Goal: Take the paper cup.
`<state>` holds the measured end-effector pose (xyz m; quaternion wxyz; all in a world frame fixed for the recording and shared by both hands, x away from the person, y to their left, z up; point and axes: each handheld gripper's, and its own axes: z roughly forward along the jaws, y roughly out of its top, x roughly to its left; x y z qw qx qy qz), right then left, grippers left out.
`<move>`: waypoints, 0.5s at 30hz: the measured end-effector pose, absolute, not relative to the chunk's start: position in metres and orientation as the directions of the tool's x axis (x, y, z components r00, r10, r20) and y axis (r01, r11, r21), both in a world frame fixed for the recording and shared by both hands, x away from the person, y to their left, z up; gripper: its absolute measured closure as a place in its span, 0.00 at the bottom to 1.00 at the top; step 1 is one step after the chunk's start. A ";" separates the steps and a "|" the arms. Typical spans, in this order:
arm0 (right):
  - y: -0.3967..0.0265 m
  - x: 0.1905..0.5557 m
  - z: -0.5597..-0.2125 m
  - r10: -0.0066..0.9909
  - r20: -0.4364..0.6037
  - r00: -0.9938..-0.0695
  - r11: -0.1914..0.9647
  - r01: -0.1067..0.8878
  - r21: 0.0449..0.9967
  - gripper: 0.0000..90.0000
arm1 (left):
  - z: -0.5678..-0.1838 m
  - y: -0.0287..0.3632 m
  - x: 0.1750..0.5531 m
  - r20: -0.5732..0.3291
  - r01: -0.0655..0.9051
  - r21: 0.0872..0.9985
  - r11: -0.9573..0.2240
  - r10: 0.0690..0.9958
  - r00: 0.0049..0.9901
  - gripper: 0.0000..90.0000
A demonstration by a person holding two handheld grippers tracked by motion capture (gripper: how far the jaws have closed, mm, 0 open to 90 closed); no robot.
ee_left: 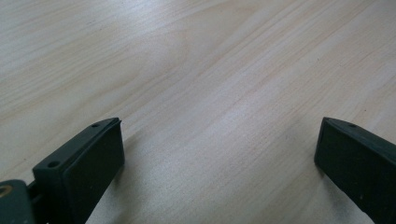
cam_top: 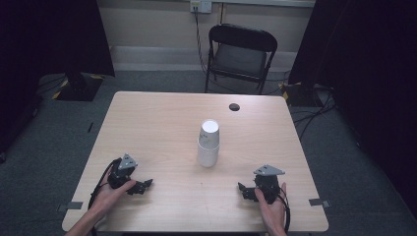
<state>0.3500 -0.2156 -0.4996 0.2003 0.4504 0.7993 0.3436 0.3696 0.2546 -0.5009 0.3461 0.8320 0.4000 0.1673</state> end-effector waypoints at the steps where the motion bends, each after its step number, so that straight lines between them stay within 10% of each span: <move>1: -0.216 0.350 -0.500 0.858 -0.011 -0.514 0.358 0.582 0.730 0.12 | -0.501 0.255 0.370 0.003 0.547 0.711 -0.442 0.780 0.626 0.02; 15: -0.217 0.353 -0.500 0.844 -0.010 -0.536 0.372 0.573 0.730 0.12 | -0.484 0.250 0.368 0.021 0.467 0.771 -0.433 0.750 0.661 0.19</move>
